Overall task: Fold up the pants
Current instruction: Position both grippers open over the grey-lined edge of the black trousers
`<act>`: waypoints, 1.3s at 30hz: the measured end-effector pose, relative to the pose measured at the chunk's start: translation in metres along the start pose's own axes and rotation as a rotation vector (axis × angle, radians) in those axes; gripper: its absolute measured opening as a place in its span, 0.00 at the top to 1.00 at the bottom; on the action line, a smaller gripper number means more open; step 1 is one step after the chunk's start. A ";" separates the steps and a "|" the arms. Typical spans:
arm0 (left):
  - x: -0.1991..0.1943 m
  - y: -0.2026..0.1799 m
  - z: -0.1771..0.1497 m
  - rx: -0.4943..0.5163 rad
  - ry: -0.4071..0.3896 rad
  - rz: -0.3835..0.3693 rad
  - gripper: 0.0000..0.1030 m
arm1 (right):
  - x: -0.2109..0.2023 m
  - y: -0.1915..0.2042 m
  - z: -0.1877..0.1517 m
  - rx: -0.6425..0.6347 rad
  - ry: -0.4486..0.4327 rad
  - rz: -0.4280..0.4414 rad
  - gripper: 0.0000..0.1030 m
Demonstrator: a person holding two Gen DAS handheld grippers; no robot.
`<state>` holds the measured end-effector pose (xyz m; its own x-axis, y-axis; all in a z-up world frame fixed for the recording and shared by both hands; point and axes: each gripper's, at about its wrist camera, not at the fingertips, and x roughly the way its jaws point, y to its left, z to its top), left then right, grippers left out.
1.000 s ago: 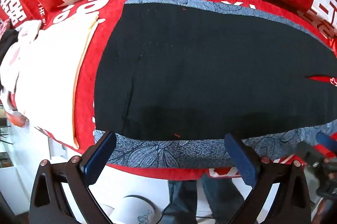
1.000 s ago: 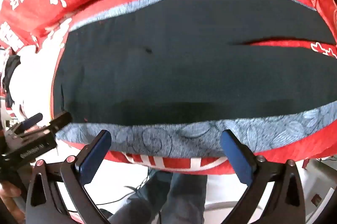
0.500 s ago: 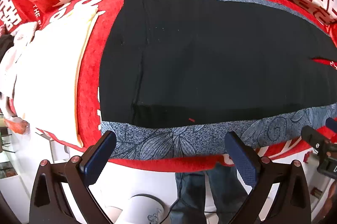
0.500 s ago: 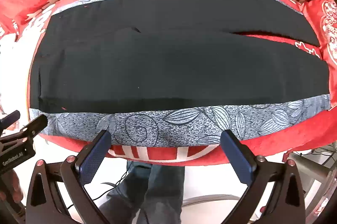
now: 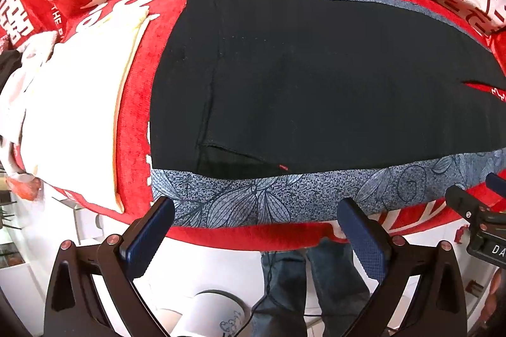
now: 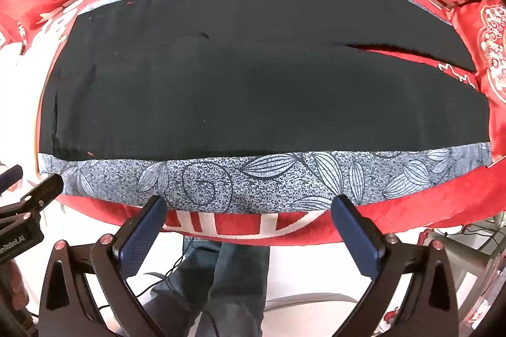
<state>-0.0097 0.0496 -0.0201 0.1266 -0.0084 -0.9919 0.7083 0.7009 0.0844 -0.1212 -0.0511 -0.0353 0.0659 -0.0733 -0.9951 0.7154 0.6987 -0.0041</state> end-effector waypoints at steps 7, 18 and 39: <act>-0.001 -0.006 0.000 0.013 -0.001 0.006 0.00 | 0.001 -0.002 -0.001 -0.001 0.000 -0.005 0.00; 0.001 -0.008 0.005 0.014 -0.001 0.015 0.00 | 0.003 -0.003 0.003 -0.002 0.005 -0.009 0.00; 0.009 0.004 0.009 -0.025 0.015 0.007 0.00 | 0.007 0.003 0.008 -0.013 0.016 -0.007 0.00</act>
<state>0.0008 0.0456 -0.0279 0.1208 0.0067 -0.9927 0.6896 0.7187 0.0888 -0.1131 -0.0553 -0.0417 0.0501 -0.0669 -0.9965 0.7066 0.7075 -0.0120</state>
